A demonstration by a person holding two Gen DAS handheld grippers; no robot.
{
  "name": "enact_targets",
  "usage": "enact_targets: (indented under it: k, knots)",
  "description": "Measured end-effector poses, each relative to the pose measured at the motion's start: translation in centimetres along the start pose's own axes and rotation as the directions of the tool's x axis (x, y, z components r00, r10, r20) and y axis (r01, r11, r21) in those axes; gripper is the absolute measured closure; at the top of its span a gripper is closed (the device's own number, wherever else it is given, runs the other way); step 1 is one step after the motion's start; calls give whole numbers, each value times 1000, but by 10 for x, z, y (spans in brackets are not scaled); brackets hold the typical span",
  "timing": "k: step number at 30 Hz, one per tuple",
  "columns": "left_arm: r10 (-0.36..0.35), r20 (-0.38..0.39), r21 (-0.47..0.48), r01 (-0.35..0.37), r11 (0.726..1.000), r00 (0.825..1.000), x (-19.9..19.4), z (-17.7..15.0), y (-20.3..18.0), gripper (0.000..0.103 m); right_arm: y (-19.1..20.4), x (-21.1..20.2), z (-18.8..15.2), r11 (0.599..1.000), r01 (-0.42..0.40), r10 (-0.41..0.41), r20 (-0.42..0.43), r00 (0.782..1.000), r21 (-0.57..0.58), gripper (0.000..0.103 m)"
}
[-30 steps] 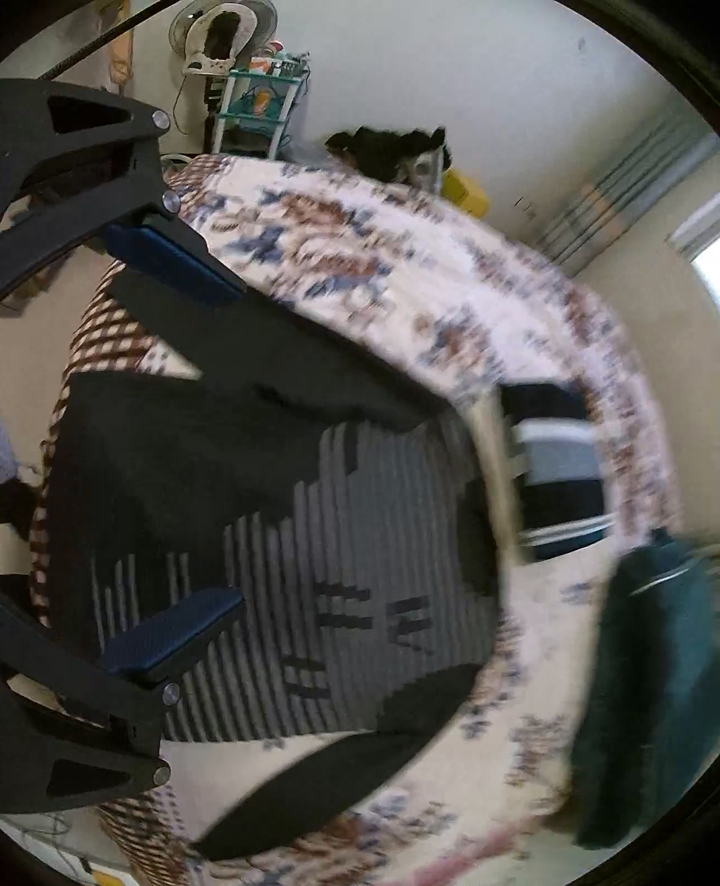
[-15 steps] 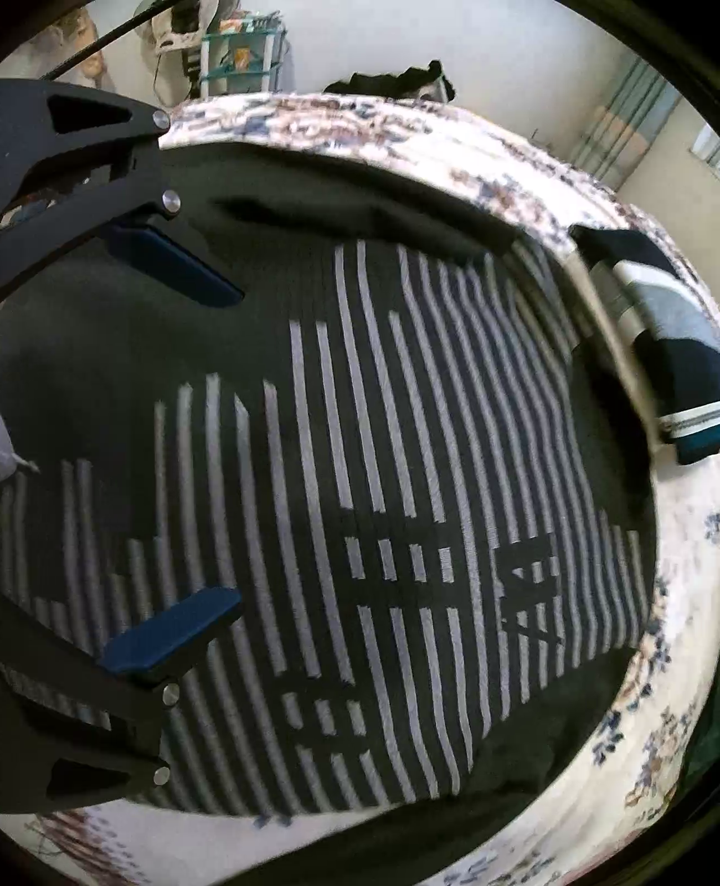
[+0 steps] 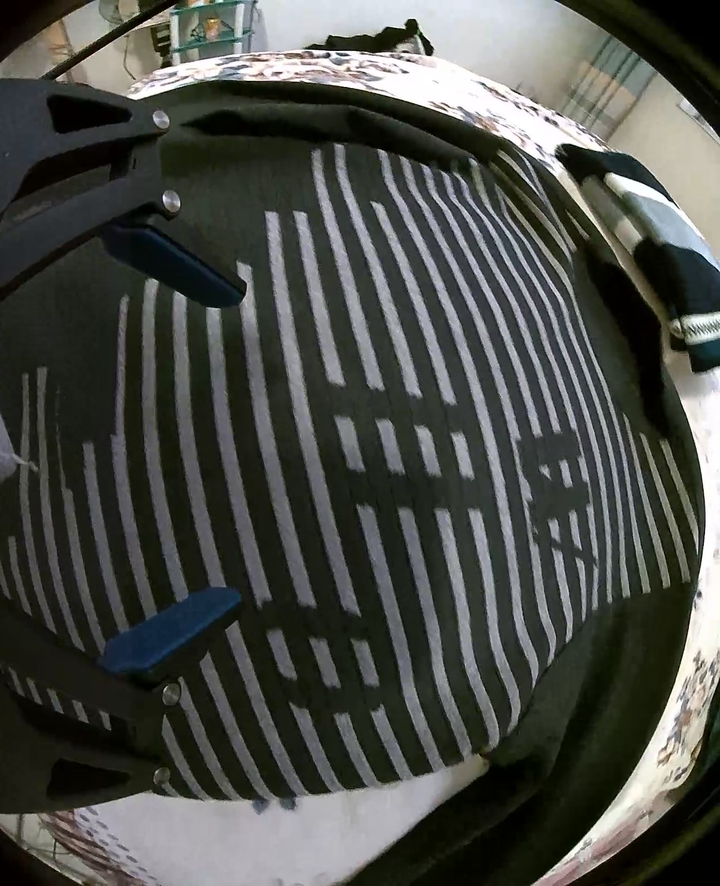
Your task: Fold small clothes
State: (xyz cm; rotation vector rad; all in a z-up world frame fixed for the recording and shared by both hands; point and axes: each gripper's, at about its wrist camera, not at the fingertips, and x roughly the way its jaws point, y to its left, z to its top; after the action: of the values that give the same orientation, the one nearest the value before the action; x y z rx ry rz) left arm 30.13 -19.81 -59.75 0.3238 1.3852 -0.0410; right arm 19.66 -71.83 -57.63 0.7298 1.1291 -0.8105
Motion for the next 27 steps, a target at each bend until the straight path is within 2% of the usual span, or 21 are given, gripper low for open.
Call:
enact_targets:
  k: [2, 3, 4, 6, 8, 9, 10, 11, 13, 14, 16, 21, 23, 24, 25, 27]
  knots:
    - [-1, 10, 11, 1, 1000, 1000, 0, 3, -5, 0, -5, 25, 31, 1000, -11, 12, -48, 999, 13, 93]
    - [5, 16, 21, -5, 1000, 1000, 0, 5, -9, 0, -13, 39, 45, 1000, -4, 6, -77, 997, 17, 87]
    - [4, 18, 26, -4, 1000, 1000, 1, 6, -9, 0, -16, 53, 55, 999, 35, -31, -123, 992, 29, 76]
    - [1, 22, 33, -1, 999, 1000, 2, 9, -14, 0, -28, 57, 53, 995, 30, -17, -137, 990, 97, 71]
    - [4, 26, 46, -5, 999, 1000, 6, 9, -17, 0, -43, 56, 38, 985, -13, 40, -153, 987, 173, 58]
    - [9, 21, 52, -10, 999, 1000, 9, 8, -18, 0, -51, 57, 25, 975, -59, 95, -163, 982, 215, 50]
    - [12, 13, 55, -13, 998, 1000, 13, 7, -19, 0, -56, 61, 16, 966, -86, 130, -172, 976, 243, 48]
    - [14, 3, 56, -14, 998, 1000, 17, 6, -19, 0, -63, 68, 4, 945, -137, 199, -189, 962, 298, 48]
    - [16, -12, 58, -15, 998, 1000, 22, 2, -22, 0, -73, 88, -14, 886, -212, 310, -187, 932, 412, 48]
    - [11, -17, 60, -10, 998, 1000, 25, 1, -23, 0, -76, 98, -20, 862, -227, 334, -171, 927, 453, 48]
    - [5, -23, 58, -3, 998, 1000, 30, -1, -23, 0, -78, 116, -25, 827, -238, 340, -117, 933, 509, 48]
    - [-21, -27, 37, 22, 999, 999, 44, -8, -26, 0, -57, 136, -14, 839, -219, 262, -17, 965, 498, 45]
    - [-31, -25, 27, 31, 999, 999, 51, -7, -24, 0, -46, 135, -5, 845, -231, 256, 15, 967, 482, 52]
    - [-35, -22, 24, 35, 999, 999, 53, -8, -24, 0, -40, 134, -2, 851, -249, 270, 21, 963, 463, 79]
    - [-40, -15, 19, 40, 999, 999, 55, -9, -25, 0, -34, 133, 2, 864, -256, 277, 15, 961, 433, 95]
    - [-48, -10, 12, 48, 999, 999, 57, -12, -24, 0, -27, 121, 10, 889, -257, 265, 32, 964, 380, 95]
